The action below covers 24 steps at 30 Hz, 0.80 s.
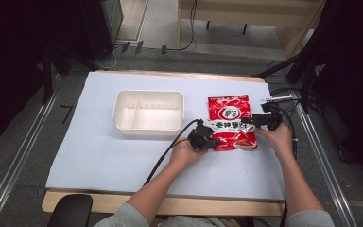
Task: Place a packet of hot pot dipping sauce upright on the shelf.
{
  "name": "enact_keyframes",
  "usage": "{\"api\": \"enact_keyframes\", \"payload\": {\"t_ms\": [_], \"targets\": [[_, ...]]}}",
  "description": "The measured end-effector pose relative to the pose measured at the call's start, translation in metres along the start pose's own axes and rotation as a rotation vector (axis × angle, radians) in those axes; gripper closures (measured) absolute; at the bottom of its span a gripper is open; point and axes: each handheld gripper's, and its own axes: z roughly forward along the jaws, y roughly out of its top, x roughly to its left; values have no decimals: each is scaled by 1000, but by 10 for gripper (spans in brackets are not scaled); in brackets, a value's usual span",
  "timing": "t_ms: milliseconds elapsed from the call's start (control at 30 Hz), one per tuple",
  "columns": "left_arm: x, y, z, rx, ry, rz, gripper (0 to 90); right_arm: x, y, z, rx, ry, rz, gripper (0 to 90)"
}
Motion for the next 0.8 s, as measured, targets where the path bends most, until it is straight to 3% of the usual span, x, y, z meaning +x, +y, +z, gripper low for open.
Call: {"api": "enact_keyframes", "payload": {"t_ms": [67,167,300,400,500,567,667,800], "targets": [[1,0,0,4,-1,-4,900,-2,3,8,17,-1,14,325],[2,0,0,4,-5,-2,900,-5,5,18,25,49,27,360],[3,-1,0,-2,-5,-8,900,4,8,21,47,97,1,419],[5,-1,-1,-1,-12,-21,900,8,8,18,35,130,4,511],[6,-1,-1,5,-11,-31,900,11,9,11,11,154,3,657],[6,-1,-1,3,-17,-42,900,13,9,10,14,154,1,706],[7,-1,-1,8,-17,-48,900,19,8,10,28,128,-39,836],[9,0,-2,17,-28,-89,900,21,9,9,32,126,-33,862]]}}
